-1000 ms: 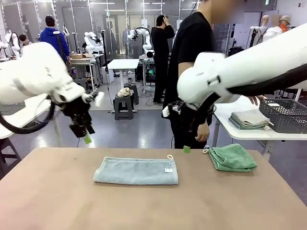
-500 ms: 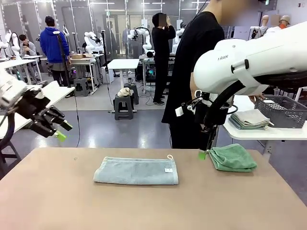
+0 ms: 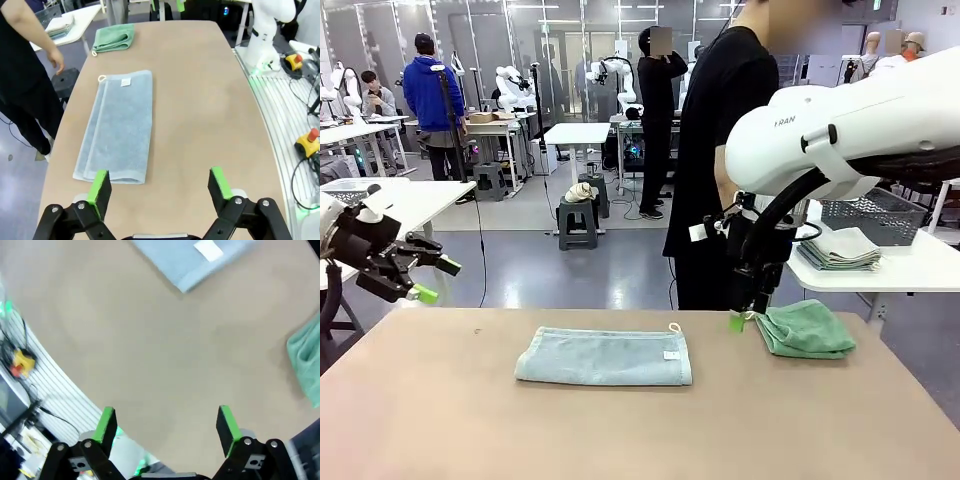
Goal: Fold the towels and place them in the basket.
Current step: When a person lays out a Towel with hook on the table, fold it in half twice.
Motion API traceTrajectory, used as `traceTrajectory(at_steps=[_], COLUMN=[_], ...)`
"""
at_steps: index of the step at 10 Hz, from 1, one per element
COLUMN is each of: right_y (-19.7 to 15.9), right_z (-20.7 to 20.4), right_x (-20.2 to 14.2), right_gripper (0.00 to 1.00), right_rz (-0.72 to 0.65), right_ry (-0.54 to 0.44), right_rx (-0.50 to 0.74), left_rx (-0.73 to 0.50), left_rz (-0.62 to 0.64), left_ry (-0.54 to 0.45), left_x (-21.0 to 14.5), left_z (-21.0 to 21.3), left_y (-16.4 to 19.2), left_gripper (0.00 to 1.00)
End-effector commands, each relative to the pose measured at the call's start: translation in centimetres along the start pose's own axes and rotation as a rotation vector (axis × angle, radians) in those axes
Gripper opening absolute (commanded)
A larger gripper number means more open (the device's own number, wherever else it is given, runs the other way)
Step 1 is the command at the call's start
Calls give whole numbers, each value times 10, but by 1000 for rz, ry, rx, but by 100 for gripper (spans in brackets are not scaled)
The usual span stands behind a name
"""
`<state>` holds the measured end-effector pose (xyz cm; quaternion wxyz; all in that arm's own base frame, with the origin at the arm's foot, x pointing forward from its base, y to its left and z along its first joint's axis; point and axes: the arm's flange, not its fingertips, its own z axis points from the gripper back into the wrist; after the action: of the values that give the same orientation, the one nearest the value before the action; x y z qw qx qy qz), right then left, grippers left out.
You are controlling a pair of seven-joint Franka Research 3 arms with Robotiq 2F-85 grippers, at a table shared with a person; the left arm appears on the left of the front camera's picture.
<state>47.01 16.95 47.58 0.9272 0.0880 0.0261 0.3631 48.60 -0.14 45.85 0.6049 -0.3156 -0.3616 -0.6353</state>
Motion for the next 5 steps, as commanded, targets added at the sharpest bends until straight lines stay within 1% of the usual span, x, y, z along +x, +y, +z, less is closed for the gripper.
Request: traceTrajectory(at_steps=[1, 2, 3, 4, 5], right_y=[16, 24, 31, 38, 44], right_z=[-1, -5, -9, -15, -22], right_x=[-18, -26, -30, -33, -34], right_gripper=[100, 100, 100, 100, 100], right_rz=[-295, -402, -476, -545, -581], right_ry=[-50, -76, -134, -158, -200], right_rx=[82, 103, 128, 157, 199], left_rx=[-6, 5, 14, 14, 22], left_rz=[11, 37, 52, 64, 62], left_ry=[-41, -48, -55, -69, -93], left_x=[-3, -5, -6, -7, -10], left_z=[4, 5, 6, 7, 9], left_y=[6, 6, 6, 6, 7], left_gripper=[100, 100, 100, 100, 100])
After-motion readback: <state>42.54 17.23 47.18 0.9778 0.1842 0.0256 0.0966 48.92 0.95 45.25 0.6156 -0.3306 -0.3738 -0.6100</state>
